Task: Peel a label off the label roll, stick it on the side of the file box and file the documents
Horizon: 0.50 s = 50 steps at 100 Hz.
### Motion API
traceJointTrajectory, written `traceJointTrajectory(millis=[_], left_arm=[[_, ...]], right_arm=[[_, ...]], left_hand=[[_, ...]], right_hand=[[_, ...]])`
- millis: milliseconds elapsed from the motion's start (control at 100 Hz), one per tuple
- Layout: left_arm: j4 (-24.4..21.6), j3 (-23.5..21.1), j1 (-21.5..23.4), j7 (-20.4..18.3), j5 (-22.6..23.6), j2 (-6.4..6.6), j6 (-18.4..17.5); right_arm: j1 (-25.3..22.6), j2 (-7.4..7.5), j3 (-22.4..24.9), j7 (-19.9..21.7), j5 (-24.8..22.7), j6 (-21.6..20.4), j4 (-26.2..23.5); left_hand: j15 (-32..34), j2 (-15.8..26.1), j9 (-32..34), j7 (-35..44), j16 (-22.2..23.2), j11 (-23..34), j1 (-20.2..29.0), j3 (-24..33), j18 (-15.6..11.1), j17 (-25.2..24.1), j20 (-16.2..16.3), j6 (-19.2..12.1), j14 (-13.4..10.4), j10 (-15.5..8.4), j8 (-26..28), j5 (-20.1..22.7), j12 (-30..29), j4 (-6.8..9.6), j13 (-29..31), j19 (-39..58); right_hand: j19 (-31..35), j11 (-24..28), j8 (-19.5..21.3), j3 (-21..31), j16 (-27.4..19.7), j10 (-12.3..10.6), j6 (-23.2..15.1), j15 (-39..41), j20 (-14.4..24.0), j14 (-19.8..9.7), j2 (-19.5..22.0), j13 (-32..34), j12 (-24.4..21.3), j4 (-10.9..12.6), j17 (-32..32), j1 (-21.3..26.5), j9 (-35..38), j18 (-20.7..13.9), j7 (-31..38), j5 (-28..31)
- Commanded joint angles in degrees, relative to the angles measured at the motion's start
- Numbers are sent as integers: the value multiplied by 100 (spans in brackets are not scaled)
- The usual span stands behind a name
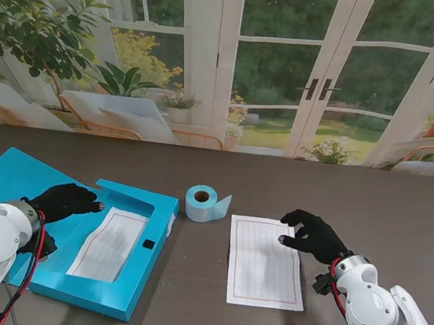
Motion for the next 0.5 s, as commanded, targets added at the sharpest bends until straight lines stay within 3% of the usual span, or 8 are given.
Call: traceJointTrajectory(millis=[0, 160, 270, 420, 490], left_arm=[[-92, -20, 46, -53, -54, -39, -88], [-111, -35, 81, -13, -136, -50, -193], [-82, -52, 93, -8, -188, -54, -252], [-39, -75, 116, 21, -241, -62, -324], [-33, -85, 134, 26, -261, -64, -342]], right_arm=[[-106, 77, 29, 232, -132, 203, -93], [-151, 105, 7, 411, -249, 724, -239], [-181, 109, -17, 508, -237, 1142, -351], [-184, 96, -57, 581, -107, 1622, -420], [-178, 96, -68, 668, 44, 1801, -436]], left_hand=[[-101, 142, 60, 26, 33, 19, -149, 79, -102, -22, 32, -70, -12, -5, -3, 61, -8, 191, 95, -143], [-95, 138, 128, 56, 82, 39, -160, 129, -73, 4, 93, -77, 12, 17, 16, 149, 22, 182, 161, -181], [-79, 154, 185, 62, 118, 53, -151, 159, -44, 29, 139, -80, 45, 36, 26, 183, 44, 178, 210, -203], [-52, 156, 242, 81, 163, 69, -156, 171, -28, 57, 203, -95, 70, 49, 44, 243, 75, 171, 257, -225], [-44, 156, 262, 86, 180, 73, -153, 178, -18, 70, 230, -87, 80, 48, 51, 260, 88, 170, 269, -235]], right_hand=[[481, 294, 117, 101, 139, -47, 193, 288, -147, -52, -347, 206, 260, -235, -471, -73, 120, -191, 225, 33], [448, 425, 147, 178, -69, 29, 325, 11, -533, 138, -323, 381, 461, -273, -333, -139, 240, 250, 327, 0], [261, 175, 134, 257, -438, -8, 204, -767, -663, 404, -164, 539, 350, 37, -356, -218, 277, 833, 310, -86], [-13, -59, 126, 277, -655, 37, 39, -1314, -708, 526, 55, 604, 165, 542, -378, -212, 266, 1132, 258, -75], [-204, -127, 128, 191, -770, -19, -89, -1568, -733, 603, 229, 494, 117, 619, -504, -180, 179, 1304, 205, -124]])
